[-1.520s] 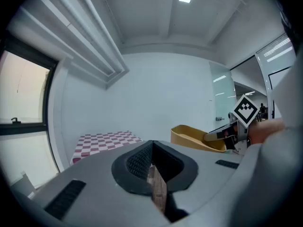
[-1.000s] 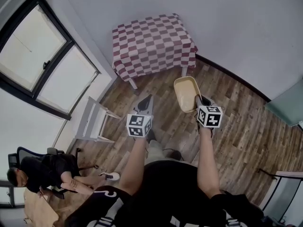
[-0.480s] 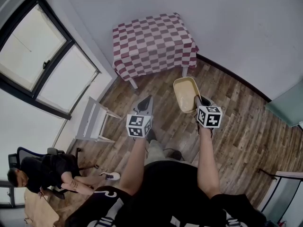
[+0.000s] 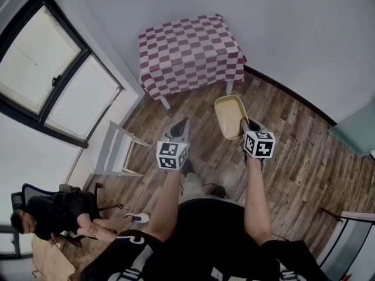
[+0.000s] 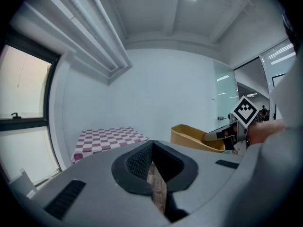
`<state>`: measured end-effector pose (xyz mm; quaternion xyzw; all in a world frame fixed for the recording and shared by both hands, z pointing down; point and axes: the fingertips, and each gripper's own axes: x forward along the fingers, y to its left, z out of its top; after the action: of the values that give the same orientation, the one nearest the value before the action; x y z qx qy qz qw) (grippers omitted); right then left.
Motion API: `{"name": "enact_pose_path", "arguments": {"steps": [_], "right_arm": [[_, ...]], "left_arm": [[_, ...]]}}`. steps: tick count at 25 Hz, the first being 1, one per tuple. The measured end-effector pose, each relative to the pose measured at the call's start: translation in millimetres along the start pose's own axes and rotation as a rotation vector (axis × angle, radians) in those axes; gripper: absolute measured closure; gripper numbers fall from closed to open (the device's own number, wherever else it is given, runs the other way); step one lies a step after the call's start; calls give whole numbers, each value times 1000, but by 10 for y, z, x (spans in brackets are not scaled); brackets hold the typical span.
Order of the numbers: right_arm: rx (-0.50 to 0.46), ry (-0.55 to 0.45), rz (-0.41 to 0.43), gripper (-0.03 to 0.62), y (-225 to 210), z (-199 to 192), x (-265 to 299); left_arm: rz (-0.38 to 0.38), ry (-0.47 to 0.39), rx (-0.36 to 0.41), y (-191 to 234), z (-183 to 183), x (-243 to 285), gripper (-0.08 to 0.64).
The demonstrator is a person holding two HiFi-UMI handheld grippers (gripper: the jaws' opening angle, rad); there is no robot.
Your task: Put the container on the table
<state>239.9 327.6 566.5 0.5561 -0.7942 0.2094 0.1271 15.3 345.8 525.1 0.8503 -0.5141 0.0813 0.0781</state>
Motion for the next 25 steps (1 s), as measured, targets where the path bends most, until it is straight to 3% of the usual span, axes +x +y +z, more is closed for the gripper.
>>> {"name": "enact_pose_path", "arguments": {"steps": [14,25], "right_arm": [[16,24,13,563,7,94,378],[3,39,25,563,11,383,895]], "left_arm": [[-12,20,-10,249,33,288,535],[-7,19,-24,634,142,661,535]]}}
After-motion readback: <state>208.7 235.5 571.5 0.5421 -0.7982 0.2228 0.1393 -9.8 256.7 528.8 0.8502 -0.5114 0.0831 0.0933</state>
